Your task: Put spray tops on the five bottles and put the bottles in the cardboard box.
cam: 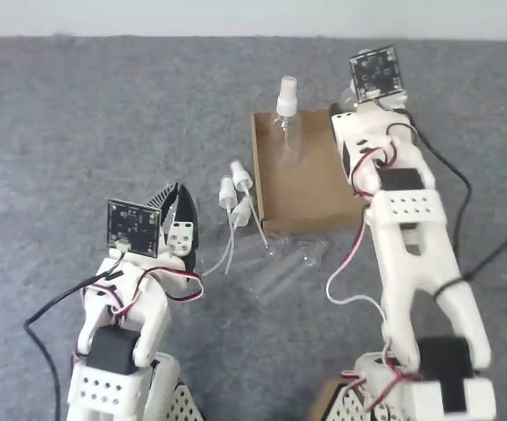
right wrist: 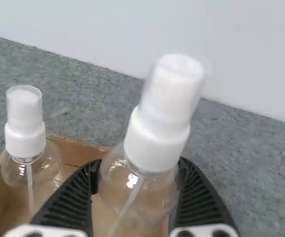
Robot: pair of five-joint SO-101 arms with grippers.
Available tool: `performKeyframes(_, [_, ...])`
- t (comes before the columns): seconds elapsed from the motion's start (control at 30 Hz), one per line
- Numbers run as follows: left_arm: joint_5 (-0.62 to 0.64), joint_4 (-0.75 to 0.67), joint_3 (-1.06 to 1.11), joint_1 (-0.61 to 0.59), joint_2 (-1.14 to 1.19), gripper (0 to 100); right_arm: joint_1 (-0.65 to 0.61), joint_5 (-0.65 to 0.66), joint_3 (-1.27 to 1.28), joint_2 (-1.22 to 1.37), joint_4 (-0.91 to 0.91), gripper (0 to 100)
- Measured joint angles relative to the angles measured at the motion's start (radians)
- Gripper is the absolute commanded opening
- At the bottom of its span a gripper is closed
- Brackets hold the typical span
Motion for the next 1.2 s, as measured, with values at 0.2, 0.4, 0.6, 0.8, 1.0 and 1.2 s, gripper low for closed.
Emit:
performKeyframes(0.2, [0.0,0.0,0.0,0.0,0.0,1,0.0,0.0,-0.068,0.192,-0.069,0.6])
performKeyframes(0.4, [0.0,0.0,0.0,0.0,0.0,1,0.002,0.0,-0.153,0.344,-0.152,0.6])
performKeyframes(0.6, [-0.002,0.0,0.0,0.0,0.0,1,0.002,0.0,-0.164,0.443,-0.244,0.6])
performKeyframes(0.8, [-0.002,0.0,0.0,0.0,0.0,1,0.002,0.0,-0.166,0.491,-0.308,0.6])
performKeyframes(1.0, [-0.002,0.0,0.0,0.0,0.0,1,0.002,0.0,-0.166,0.494,-0.319,0.7])
performKeyframes(1.2, [-0.002,0.0,0.0,0.0,0.0,1,0.0,0.0,-0.166,0.494,-0.319,0.7])
